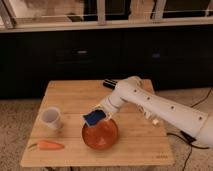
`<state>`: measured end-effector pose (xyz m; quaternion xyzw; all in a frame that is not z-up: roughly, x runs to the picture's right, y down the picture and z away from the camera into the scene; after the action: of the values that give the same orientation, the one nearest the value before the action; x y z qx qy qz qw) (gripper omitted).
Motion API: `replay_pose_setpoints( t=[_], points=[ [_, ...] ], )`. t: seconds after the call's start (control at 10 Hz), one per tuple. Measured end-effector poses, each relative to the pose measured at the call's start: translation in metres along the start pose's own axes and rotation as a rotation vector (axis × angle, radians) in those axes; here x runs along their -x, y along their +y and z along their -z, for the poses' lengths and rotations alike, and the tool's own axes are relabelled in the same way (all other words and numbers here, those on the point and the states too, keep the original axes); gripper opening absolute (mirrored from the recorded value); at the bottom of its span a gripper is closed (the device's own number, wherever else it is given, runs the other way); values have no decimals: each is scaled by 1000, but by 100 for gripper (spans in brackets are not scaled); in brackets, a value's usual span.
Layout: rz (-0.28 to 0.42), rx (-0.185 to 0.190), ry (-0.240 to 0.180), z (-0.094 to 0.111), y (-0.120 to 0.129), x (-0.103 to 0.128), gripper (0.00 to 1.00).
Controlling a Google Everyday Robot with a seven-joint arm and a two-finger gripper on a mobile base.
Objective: Place the white sponge in the ceramic bowl
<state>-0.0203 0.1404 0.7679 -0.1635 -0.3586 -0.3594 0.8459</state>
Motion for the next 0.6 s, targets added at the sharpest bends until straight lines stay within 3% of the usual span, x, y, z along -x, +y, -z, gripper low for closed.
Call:
replay_pose_setpoints(
  t=[0.4, 0.6],
  points=[
    [0, 4, 3, -1, 0, 2, 77],
    [0, 3, 4, -1, -1, 3, 80]
  ],
)
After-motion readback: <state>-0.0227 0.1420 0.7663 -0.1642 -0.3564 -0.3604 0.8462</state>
